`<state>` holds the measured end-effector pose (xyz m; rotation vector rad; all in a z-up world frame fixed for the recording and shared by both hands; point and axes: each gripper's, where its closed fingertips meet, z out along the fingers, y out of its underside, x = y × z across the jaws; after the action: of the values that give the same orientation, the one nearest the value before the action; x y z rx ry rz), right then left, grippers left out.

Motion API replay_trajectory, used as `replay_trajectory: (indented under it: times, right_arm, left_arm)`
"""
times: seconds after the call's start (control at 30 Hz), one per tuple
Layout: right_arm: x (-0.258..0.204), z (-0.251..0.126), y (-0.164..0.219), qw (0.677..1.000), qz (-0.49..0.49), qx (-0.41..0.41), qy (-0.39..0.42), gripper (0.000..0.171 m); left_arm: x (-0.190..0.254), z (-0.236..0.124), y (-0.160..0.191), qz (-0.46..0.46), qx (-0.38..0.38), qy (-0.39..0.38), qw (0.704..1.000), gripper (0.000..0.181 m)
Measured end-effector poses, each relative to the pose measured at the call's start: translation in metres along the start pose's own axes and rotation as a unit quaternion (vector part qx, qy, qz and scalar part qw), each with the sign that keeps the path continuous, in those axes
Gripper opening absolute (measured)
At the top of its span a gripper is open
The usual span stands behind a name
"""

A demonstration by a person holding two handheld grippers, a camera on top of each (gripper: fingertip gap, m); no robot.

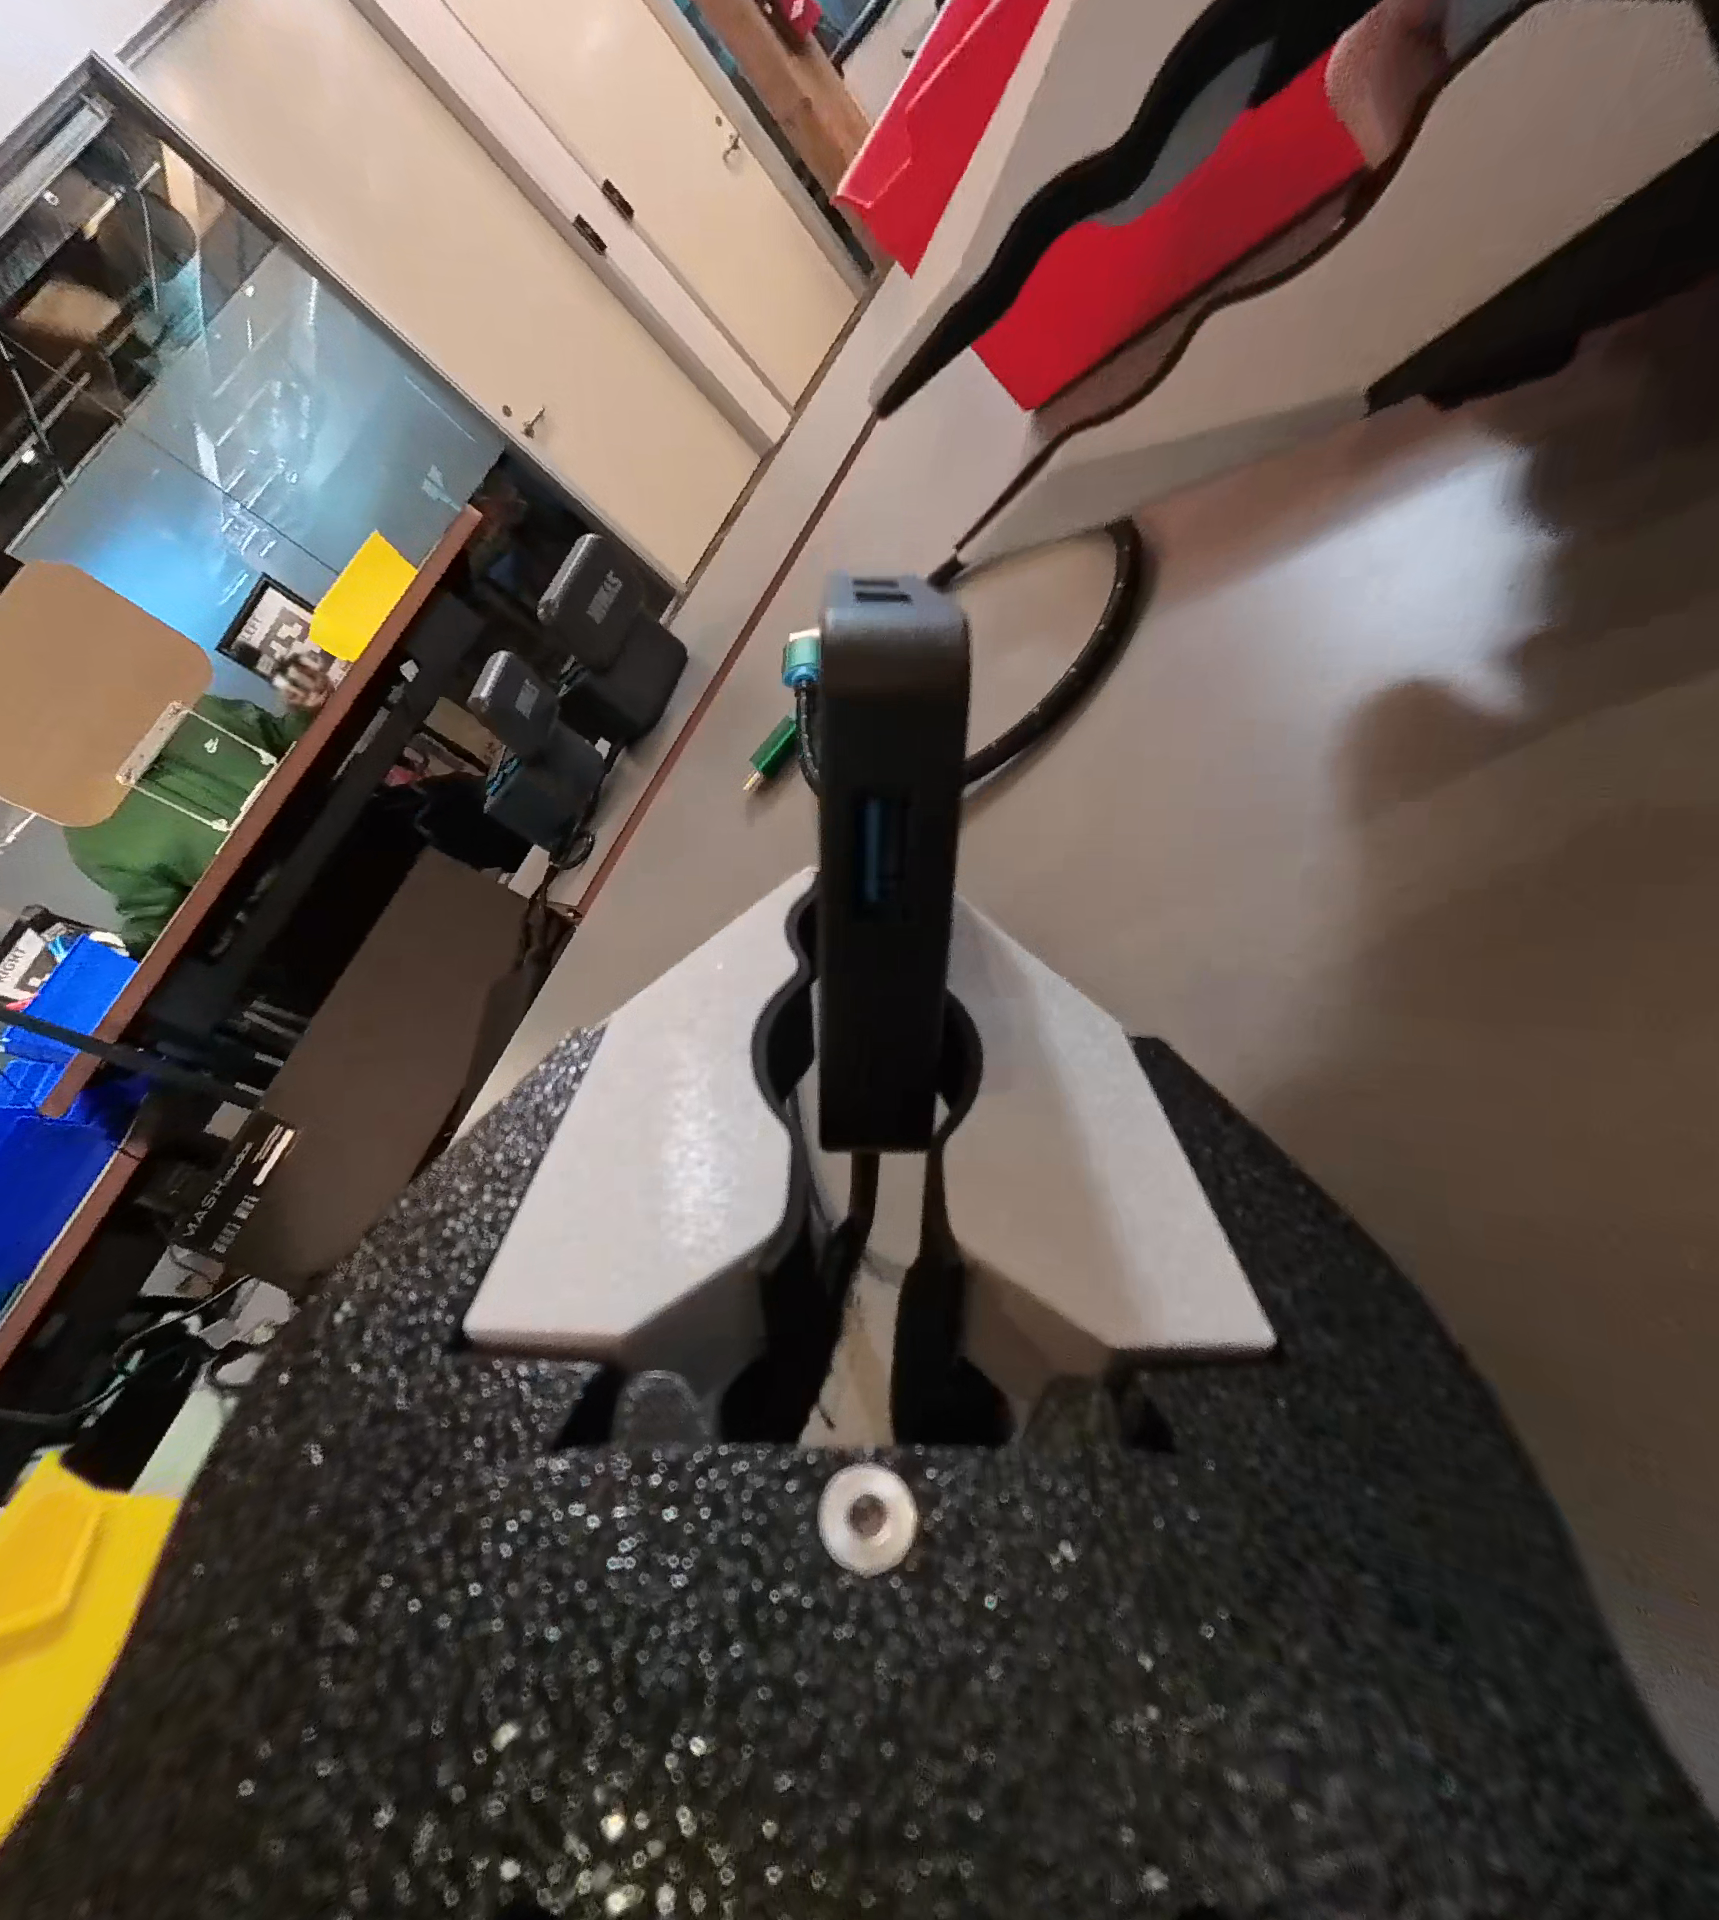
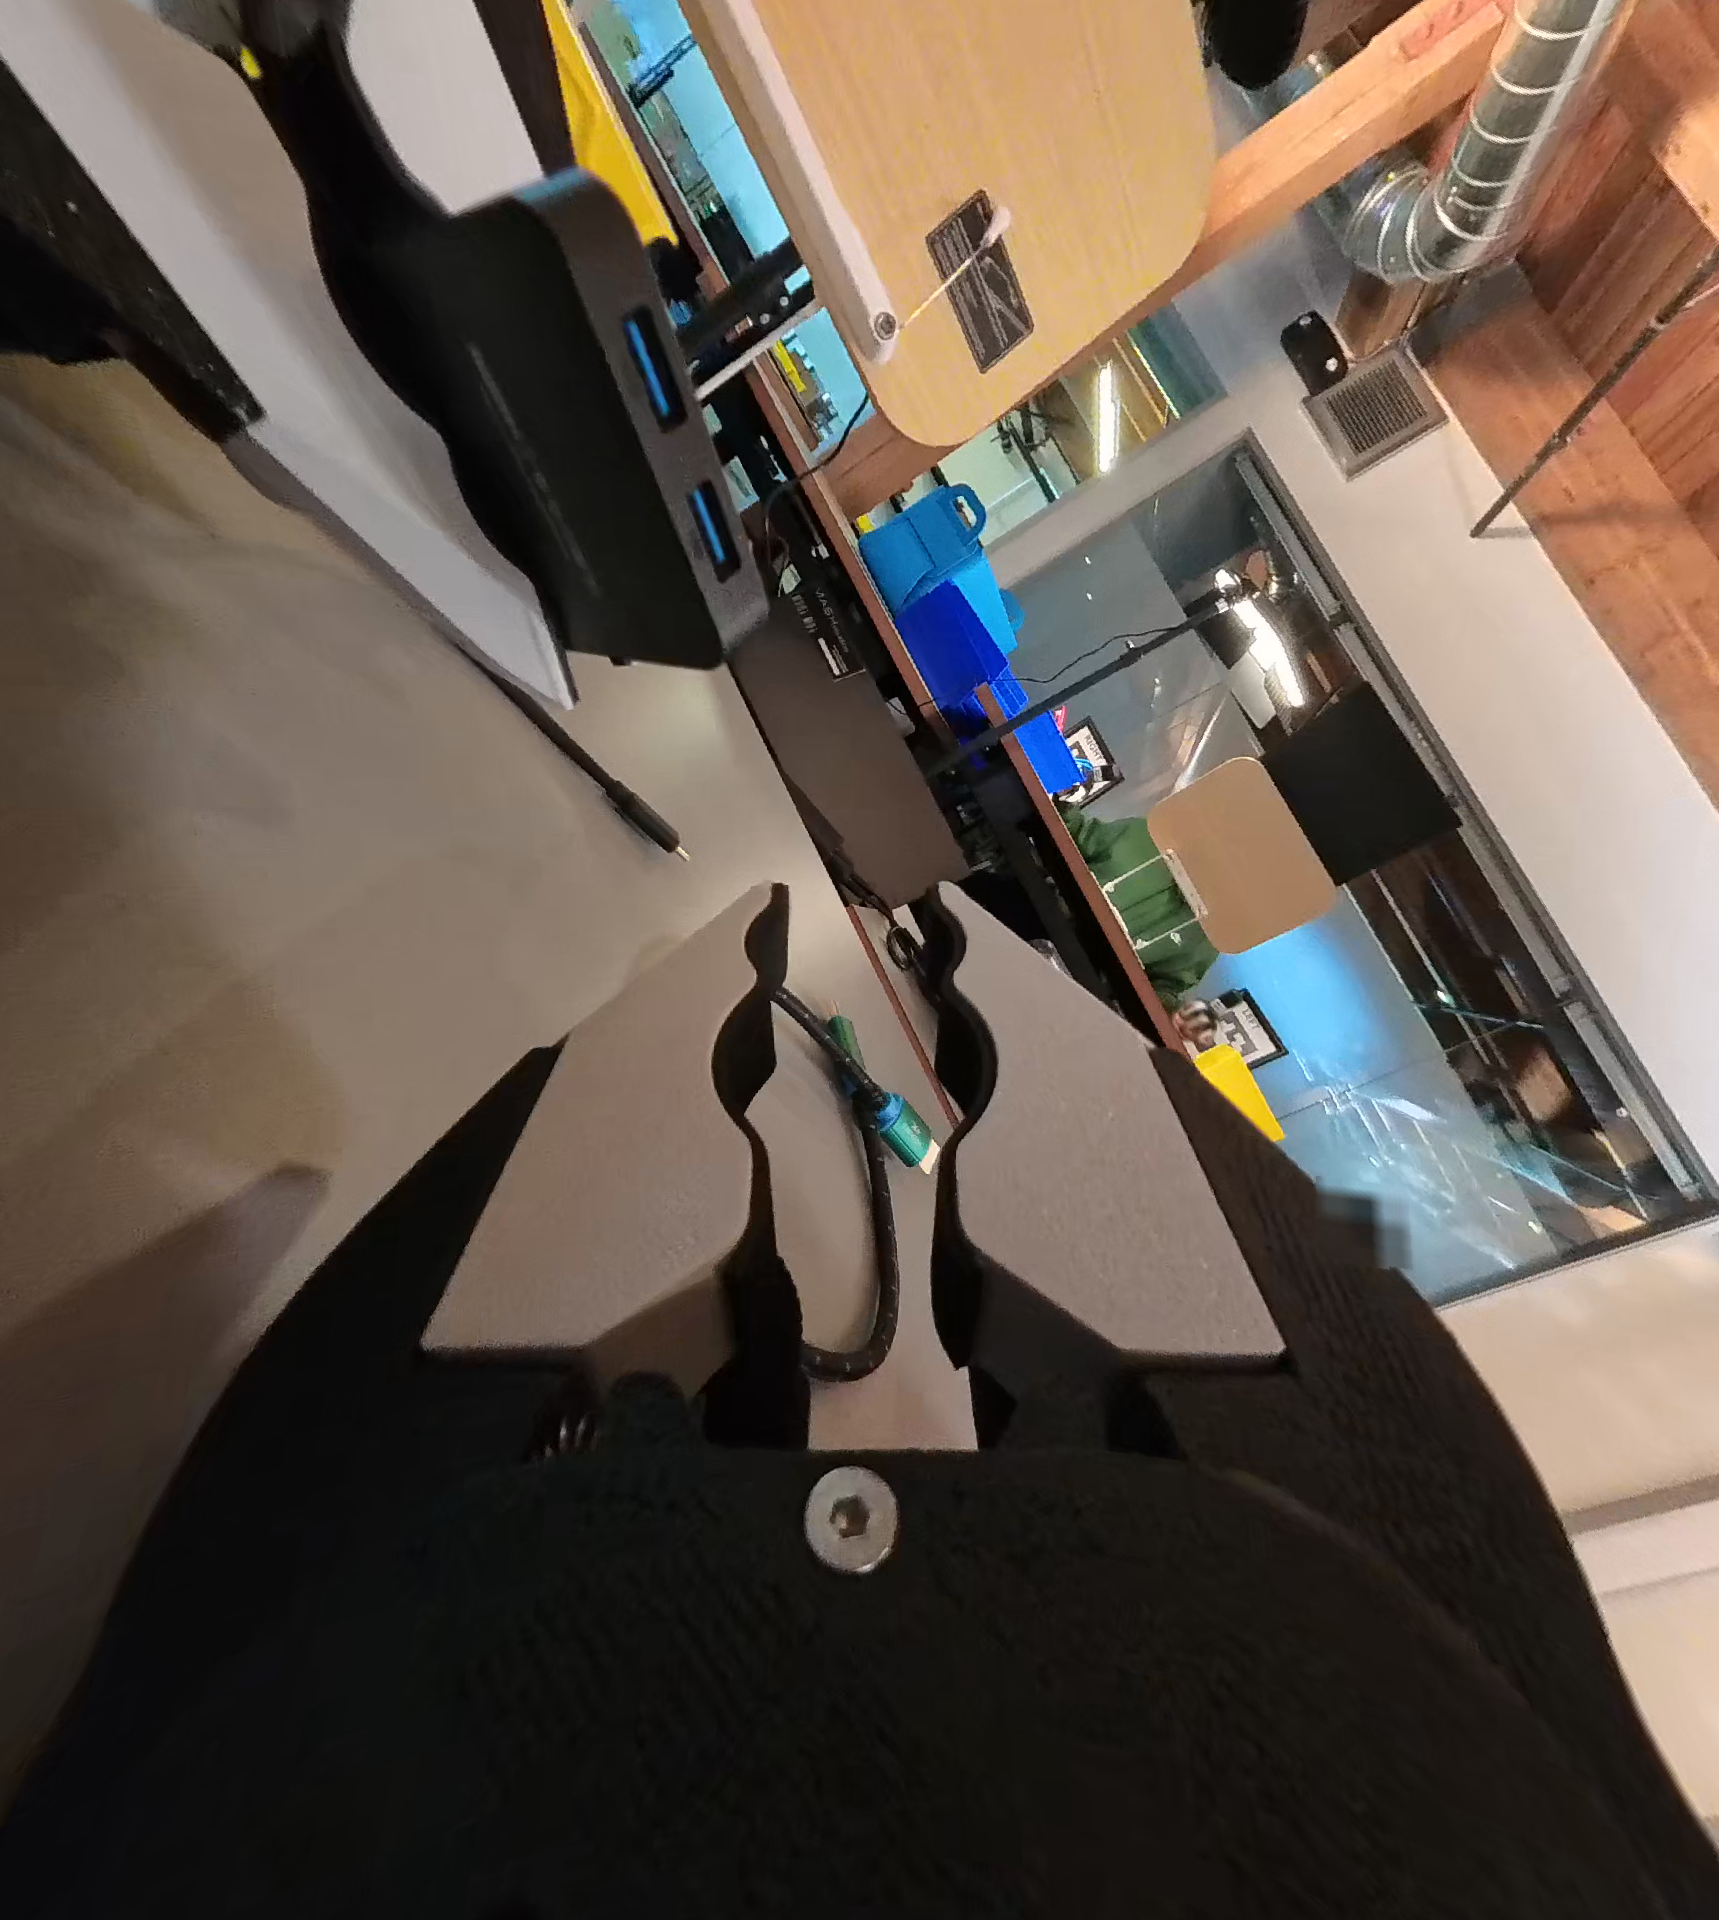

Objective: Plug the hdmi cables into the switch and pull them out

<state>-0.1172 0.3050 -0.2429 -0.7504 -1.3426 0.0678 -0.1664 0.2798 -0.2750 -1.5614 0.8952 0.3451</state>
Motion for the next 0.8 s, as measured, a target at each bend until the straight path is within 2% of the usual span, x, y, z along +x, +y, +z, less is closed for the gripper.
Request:
replay_trajectory:
  times: [0.23,0.4,0.53,0.63,0.67,0.73,0.8]
  right_arm:
    - [-0.002,0.001,0.003,1.0,0.004,-0.006,-0.007,0.024]
    - [-0.006,0.002,0.002,1.0,-0.001,-0.006,-0.016,0.024]
    - [-0.008,-0.001,-0.007,0.999,0.023,0.021,-0.027,0.026]
    - [-0.01,-0.008,-0.029,0.983,0.137,0.085,-0.082,0.03]
    - [-0.011,-0.011,-0.038,0.969,0.19,0.103,-0.118,0.032]
    - [-0.01,-0.026,-0.065,0.92,0.295,0.164,-0.201,0.034]
    - [0.002,-0.044,-0.092,0.871,0.358,0.235,-0.239,0.033]
  left_arm:
    - [-0.018,0.002,0.026,0.059,-0.1,-0.069,0.991,0.012]
    - [-0.018,0.001,0.022,0.054,-0.086,-0.069,0.992,0.012]
    - [-0.014,-0.006,-0.007,-0.023,0.021,-0.029,0.999,0.012]
    - [-0.005,-0.021,-0.039,-0.095,0.142,0.042,0.984,0.011]
    - [-0.004,-0.027,-0.047,-0.12,0.172,0.063,0.976,0.011]
    - [-0.001,-0.037,-0.061,-0.165,0.22,0.107,0.955,0.011]
    - [0.005,-0.044,-0.069,-0.199,0.249,0.154,0.935,0.011]
